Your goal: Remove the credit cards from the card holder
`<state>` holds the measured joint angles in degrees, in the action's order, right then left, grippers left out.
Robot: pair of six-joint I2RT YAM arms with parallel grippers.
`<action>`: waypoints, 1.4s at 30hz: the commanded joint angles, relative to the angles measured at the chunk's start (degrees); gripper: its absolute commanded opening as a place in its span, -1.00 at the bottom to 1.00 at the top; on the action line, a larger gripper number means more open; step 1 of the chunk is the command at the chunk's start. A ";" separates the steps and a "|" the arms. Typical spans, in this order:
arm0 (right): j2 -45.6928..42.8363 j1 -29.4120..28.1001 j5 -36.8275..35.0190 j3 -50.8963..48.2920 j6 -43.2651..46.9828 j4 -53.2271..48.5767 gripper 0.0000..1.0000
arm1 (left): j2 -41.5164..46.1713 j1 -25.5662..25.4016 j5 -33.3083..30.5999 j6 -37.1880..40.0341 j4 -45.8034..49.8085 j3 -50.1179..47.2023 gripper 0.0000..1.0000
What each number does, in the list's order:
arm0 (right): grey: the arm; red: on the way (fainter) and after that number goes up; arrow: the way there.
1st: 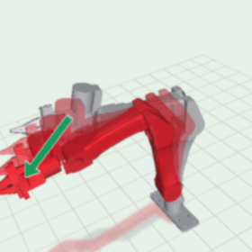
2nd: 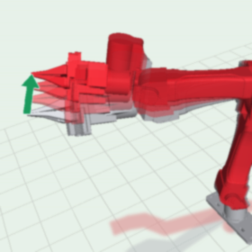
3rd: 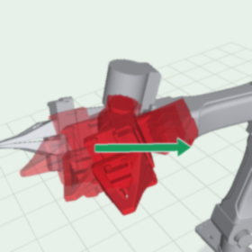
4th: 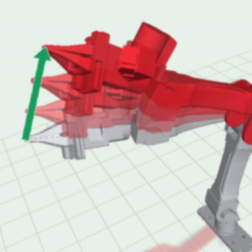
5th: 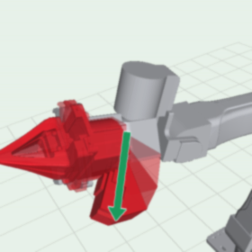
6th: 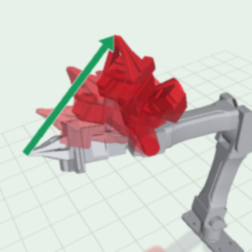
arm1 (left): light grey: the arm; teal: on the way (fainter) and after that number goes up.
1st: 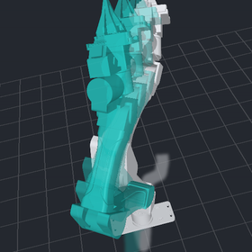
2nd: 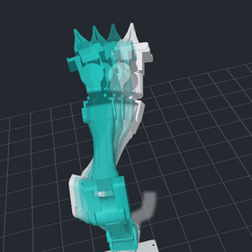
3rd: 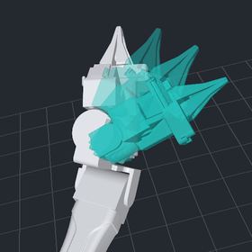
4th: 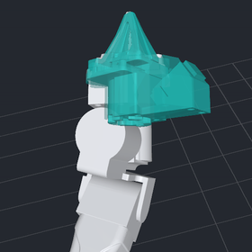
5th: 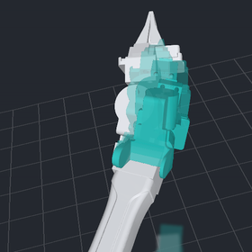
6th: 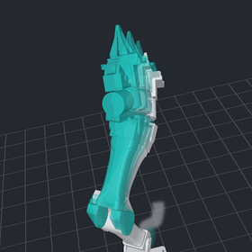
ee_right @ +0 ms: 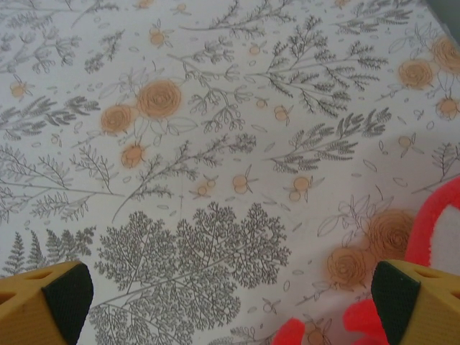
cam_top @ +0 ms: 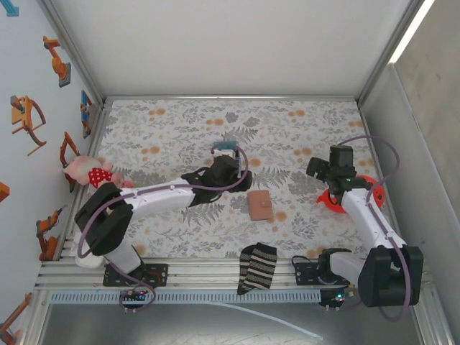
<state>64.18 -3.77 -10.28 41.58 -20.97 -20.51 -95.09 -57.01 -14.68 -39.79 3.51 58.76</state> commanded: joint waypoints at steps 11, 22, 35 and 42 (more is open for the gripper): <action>-0.10 -4.29 -4.58 2.46 -3.29 -8.44 0.99 | -13.40 -6.67 8.93 0.67 11.20 13.11 0.94; 0.88 -4.37 -3.08 2.12 -3.07 -7.06 0.99 | -20.05 -9.26 7.81 3.42 22.31 22.11 0.94; -0.42 -4.32 -2.04 1.06 -3.78 -6.52 0.99 | -23.67 -10.35 3.32 4.45 30.03 25.79 0.94; -0.03 -4.31 -1.38 0.56 -4.75 -5.77 0.99 | -19.47 -9.64 0.89 6.00 32.28 21.12 0.94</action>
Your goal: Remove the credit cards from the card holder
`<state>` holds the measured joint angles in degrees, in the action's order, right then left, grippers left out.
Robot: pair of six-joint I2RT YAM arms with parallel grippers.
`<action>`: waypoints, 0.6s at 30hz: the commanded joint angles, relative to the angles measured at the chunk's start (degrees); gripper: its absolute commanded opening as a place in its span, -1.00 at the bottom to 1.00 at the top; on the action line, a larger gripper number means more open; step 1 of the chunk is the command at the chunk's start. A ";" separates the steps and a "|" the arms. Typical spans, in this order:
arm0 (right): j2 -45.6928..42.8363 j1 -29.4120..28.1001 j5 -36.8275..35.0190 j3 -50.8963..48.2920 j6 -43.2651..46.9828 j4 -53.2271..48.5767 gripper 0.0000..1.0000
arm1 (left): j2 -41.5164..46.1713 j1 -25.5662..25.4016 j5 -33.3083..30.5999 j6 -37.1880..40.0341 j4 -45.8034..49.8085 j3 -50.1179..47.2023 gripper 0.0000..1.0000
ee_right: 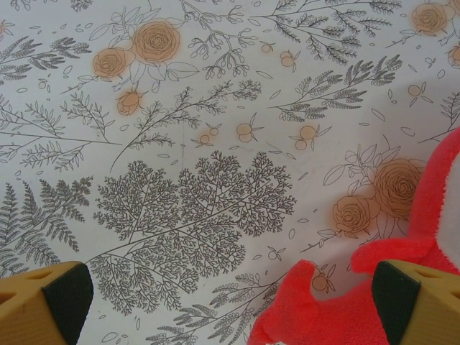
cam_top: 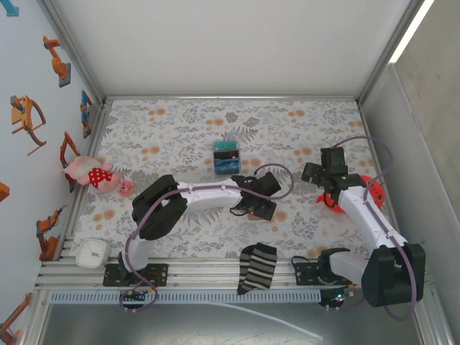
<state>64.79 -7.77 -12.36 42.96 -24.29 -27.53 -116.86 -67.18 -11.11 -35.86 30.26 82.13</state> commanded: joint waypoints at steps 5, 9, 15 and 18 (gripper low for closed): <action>-0.11 -0.34 1.29 -0.79 -1.81 1.68 0.99 | 5.21 1.47 -0.88 2.71 5.55 -4.14 0.94; 0.05 -0.28 1.55 -0.77 -1.99 1.95 0.99 | 6.03 1.52 2.77 3.15 2.84 -4.27 0.94; -0.19 -0.35 1.73 -0.59 -1.92 1.78 0.99 | 3.82 1.45 5.31 2.76 0.68 -2.74 0.94; -0.53 -0.32 1.84 -0.59 -1.79 1.60 0.99 | 2.71 1.66 5.41 3.12 0.50 -2.56 0.94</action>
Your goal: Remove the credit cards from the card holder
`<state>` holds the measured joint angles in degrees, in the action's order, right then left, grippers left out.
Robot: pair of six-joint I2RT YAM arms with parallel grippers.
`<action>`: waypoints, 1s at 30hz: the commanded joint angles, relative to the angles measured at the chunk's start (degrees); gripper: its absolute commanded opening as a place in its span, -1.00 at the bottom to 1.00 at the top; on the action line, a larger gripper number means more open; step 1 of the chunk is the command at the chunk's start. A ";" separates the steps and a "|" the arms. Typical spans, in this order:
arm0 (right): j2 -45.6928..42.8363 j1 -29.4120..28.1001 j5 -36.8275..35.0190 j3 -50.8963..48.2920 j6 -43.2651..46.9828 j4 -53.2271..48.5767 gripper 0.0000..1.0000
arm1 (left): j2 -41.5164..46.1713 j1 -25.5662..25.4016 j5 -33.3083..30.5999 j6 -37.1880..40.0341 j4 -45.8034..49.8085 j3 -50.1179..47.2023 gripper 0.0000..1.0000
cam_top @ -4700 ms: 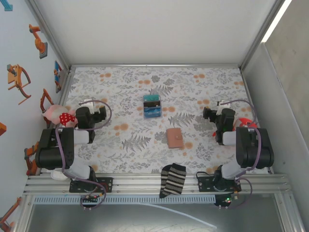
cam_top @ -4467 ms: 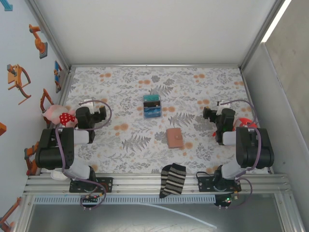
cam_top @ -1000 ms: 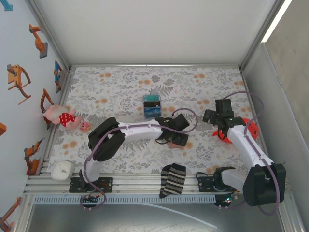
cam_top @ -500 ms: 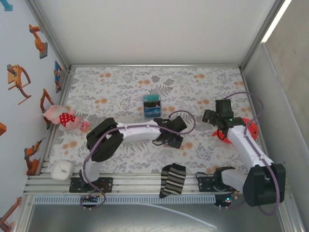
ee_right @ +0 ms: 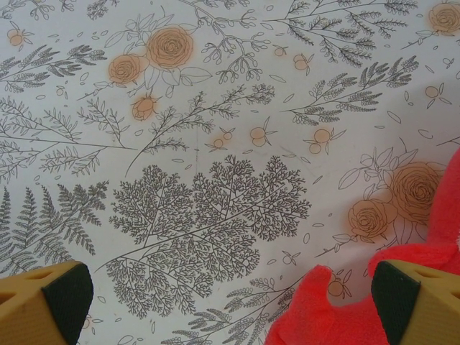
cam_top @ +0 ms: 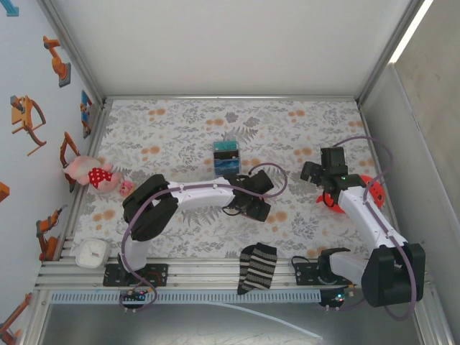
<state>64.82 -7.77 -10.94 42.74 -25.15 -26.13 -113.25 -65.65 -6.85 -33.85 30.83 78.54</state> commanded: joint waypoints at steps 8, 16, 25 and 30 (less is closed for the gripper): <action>-1.22 -0.32 0.83 -0.91 -1.13 0.73 0.99 | -3.97 0.34 0.60 2.02 1.07 2.73 0.94; -1.18 -0.38 2.18 -1.30 -1.73 1.33 0.99 | -5.13 0.30 -5.32 1.75 4.29 3.25 0.98; -2.37 -0.32 13.79 -3.01 -5.43 0.45 0.99 | -0.67 0.39 -2.49 3.43 -2.37 -1.04 0.46; -5.56 -0.32 22.86 -6.31 -8.72 2.37 0.99 | 2.60 0.82 -1.21 3.42 -7.80 -4.47 0.42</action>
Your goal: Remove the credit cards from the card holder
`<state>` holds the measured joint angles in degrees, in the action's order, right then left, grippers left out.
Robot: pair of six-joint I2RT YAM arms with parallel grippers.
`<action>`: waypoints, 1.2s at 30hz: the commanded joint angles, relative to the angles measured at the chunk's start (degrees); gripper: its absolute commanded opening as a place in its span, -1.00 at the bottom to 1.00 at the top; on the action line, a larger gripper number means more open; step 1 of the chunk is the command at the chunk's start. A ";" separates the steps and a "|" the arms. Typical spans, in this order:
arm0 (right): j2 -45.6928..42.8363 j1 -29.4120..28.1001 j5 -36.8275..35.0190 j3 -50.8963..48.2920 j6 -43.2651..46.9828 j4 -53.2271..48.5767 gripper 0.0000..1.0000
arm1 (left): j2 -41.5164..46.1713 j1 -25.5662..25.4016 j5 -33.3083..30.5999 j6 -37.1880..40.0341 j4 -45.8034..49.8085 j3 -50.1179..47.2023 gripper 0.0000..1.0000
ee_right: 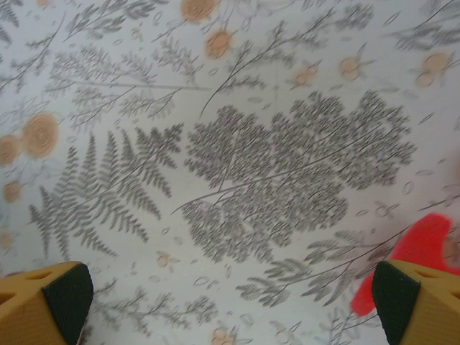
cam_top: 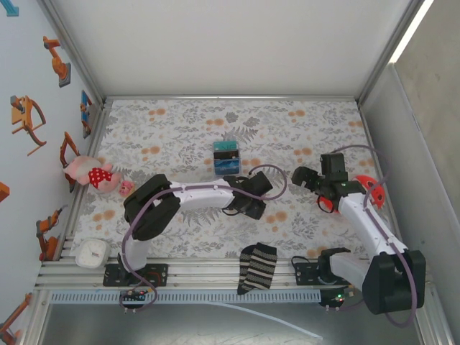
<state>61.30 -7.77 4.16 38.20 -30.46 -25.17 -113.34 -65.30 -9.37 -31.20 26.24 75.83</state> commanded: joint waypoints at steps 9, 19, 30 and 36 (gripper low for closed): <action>-4.72 -0.40 28.09 -11.32 -14.91 18.42 0.89 | 8.51 0.61 0.44 2.76 -9.32 -6.33 0.40; -5.20 -1.58 37.01 -17.39 -24.82 36.47 0.86 | 14.27 0.43 2.97 3.59 -15.82 -9.37 0.39; -4.04 -4.07 39.55 -17.45 -26.67 42.77 0.71 | 17.40 0.42 8.53 3.88 -22.36 -11.64 0.39; -2.18 -4.49 40.65 -17.43 -27.32 44.50 0.43 | 18.63 0.43 10.71 4.44 -25.42 -12.95 0.39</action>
<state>58.33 -11.79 43.13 20.99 -57.10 16.38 -97.10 -65.06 -0.86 -28.16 4.82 63.24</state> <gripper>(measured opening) 0.726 0.695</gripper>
